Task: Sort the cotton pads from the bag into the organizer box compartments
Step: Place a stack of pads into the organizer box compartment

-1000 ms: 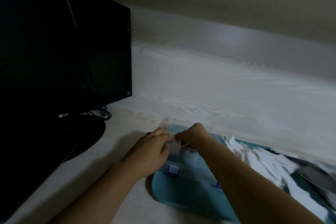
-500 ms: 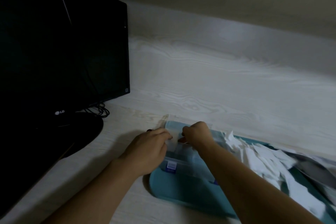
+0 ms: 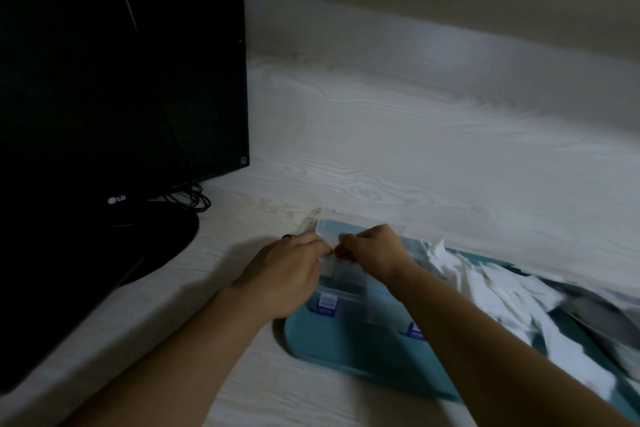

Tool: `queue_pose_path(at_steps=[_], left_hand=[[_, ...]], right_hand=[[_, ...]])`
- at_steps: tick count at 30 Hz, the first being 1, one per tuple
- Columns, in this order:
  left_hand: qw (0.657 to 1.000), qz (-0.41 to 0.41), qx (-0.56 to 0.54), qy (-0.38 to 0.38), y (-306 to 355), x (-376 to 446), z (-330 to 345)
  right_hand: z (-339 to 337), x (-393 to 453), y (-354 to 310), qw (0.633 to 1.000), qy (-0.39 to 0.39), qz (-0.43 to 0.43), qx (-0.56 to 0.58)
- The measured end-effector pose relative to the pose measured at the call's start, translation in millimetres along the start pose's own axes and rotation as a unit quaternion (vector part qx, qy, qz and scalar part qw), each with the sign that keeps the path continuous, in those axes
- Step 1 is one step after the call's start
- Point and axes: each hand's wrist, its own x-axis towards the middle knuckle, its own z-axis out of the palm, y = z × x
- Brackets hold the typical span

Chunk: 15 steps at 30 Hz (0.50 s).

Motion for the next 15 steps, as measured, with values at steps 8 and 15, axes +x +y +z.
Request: queue_pose_path(at_steps=[8,15], left_hand=[[1.0,0.0,0.023,-0.008,-1.2,0.4,0.1],[0.999,-0.002,0.043,-0.014,-1.0,-0.1,-1.0]], right_hand=[[-0.3,3.3,7.5,0.998,0.052,-0.003,0.034],[-5.9,4.7,12.4,0.987,0.103,-0.034,0.116]])
